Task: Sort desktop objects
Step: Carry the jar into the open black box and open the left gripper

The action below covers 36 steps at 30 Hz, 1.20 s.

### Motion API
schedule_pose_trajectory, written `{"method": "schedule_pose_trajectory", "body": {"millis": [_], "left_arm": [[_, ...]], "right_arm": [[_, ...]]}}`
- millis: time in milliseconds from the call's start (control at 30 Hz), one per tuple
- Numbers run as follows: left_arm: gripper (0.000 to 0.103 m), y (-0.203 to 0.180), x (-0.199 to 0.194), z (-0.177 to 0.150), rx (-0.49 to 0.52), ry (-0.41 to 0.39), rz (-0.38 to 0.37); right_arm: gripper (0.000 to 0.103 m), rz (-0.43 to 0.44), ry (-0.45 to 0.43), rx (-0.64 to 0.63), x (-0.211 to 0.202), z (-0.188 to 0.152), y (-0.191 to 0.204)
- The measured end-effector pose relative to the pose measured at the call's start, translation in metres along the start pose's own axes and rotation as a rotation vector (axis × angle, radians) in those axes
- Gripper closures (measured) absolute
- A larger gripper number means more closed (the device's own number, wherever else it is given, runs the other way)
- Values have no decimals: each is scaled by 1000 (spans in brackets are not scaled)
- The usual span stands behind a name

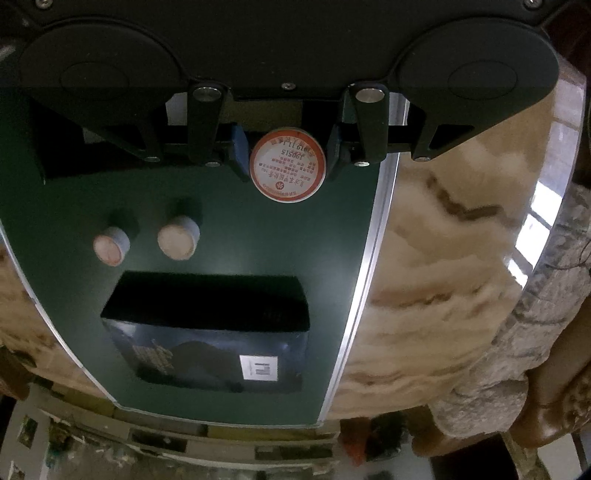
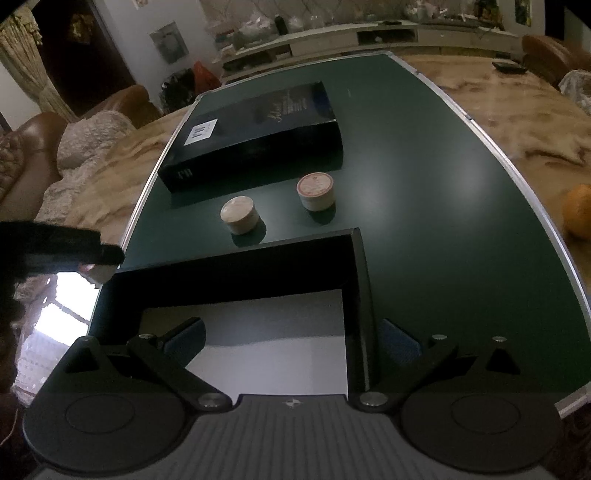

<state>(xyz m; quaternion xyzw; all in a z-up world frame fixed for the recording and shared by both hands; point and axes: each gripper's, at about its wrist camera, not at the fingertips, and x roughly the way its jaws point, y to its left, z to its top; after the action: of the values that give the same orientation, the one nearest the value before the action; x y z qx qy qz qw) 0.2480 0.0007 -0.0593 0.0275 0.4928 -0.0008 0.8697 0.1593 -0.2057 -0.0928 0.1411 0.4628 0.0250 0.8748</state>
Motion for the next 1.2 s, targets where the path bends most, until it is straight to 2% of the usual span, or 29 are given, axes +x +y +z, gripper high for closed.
{"method": "schedule_pose_trajectory", "body": {"millis": [267, 500, 800, 1200], "left_arm": [[62, 7, -11, -35, -18, 35, -19], [62, 7, 7, -61, -19, 108, -45], [62, 8, 27, -68, -19, 130, -77], [62, -5, 32, -71, 28, 143, -53]], "right_arm": [[0, -8, -5, 4, -9, -5, -2], [0, -9, 5, -1, -7, -7, -2], [0, -12, 16, -9, -2, -7, -1], [0, -16, 23, -5, 2, -8, -3]]}}
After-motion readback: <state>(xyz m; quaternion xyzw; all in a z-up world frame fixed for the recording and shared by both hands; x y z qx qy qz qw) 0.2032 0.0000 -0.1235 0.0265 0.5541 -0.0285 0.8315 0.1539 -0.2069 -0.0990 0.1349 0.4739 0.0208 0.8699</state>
